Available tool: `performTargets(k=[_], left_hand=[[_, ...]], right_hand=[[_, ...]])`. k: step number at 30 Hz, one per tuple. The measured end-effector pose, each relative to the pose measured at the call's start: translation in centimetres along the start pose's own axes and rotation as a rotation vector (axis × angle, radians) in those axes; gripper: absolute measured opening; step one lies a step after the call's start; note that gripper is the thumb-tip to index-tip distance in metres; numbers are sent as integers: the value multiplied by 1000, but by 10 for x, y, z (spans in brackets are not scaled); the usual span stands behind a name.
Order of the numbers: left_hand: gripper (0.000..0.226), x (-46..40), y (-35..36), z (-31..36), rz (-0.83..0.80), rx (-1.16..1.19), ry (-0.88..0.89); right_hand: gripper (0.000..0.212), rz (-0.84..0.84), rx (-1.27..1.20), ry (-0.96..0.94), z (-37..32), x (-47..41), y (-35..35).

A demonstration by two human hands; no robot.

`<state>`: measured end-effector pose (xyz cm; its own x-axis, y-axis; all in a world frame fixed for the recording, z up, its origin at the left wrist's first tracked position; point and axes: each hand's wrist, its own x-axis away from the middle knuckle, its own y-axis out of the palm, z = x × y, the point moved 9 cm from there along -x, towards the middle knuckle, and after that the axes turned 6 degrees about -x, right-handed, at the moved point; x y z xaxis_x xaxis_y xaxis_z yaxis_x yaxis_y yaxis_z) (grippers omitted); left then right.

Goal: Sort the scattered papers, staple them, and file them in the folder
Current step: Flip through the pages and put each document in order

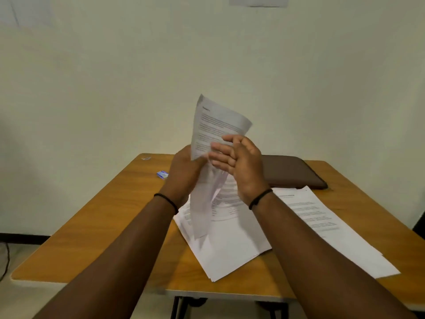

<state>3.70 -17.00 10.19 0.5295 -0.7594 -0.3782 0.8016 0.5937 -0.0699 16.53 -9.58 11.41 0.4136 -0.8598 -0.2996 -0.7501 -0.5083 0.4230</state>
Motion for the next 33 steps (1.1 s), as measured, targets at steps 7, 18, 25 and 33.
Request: performTargets(k=[7,18,25,33], left_hand=[[23,9,-25,0,226,38,30],[33,34,-26,54,417,-284,424],[24,30,-12,51,352,-163,344],[21,32,6,32,297,-222,295]], right_hand=[[19,136,1439,120,31,18,-133],[23,95,1816,262,44,35,-153],[55,218,1676,-138,-24,20,-91],[63,130,1689,363,65,55,-127]])
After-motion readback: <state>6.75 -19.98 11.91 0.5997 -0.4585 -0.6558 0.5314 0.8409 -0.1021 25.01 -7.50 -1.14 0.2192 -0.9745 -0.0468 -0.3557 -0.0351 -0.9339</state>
